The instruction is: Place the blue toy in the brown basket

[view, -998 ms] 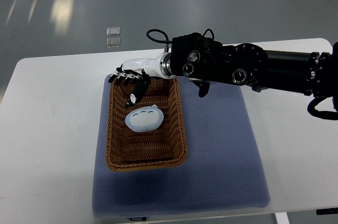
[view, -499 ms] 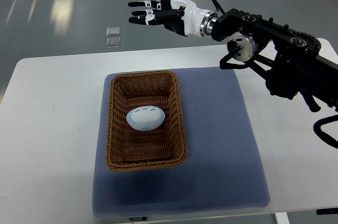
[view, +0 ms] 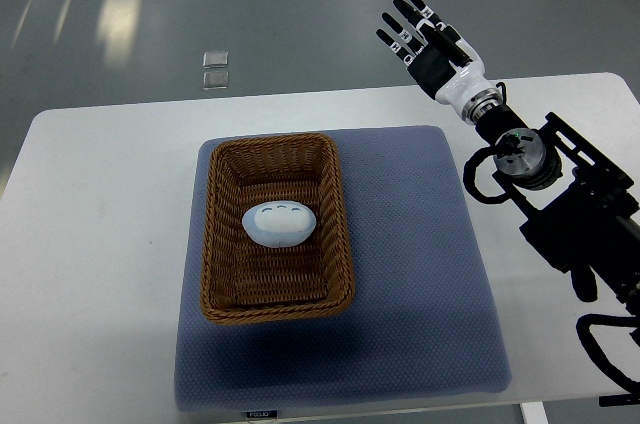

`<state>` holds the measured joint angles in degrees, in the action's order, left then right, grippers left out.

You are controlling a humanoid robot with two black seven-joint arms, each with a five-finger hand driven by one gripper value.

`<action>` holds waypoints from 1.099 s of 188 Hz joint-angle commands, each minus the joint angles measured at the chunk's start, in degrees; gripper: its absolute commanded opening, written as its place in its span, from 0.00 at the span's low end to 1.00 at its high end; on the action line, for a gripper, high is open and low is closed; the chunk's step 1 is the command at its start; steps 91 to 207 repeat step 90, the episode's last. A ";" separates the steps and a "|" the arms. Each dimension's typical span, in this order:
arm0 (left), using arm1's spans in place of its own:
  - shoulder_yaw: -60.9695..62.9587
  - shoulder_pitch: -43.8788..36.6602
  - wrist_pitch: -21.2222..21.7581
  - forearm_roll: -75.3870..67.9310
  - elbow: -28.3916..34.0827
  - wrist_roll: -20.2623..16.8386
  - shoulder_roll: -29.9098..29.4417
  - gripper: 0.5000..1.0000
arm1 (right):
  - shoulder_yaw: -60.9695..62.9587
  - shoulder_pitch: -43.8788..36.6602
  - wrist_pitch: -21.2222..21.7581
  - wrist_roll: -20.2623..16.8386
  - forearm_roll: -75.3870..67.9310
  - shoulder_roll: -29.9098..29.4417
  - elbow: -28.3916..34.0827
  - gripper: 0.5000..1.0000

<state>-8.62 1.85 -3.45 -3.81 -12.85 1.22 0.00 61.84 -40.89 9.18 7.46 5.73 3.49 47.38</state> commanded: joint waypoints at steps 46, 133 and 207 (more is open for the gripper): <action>-0.08 0.00 -0.07 -0.06 -0.07 0.02 0.00 1.00 | 0.21 2.40 1.37 0.63 -0.28 -2.61 -4.75 0.81; -0.08 0.00 -0.07 -0.06 -0.07 0.02 0.00 1.00 | 0.04 3.63 5.41 0.89 -0.19 -2.70 -4.75 0.81; -0.08 0.00 -0.07 -0.06 -0.07 0.02 0.00 1.00 | 0.04 3.63 5.41 0.89 -0.19 -2.70 -4.75 0.81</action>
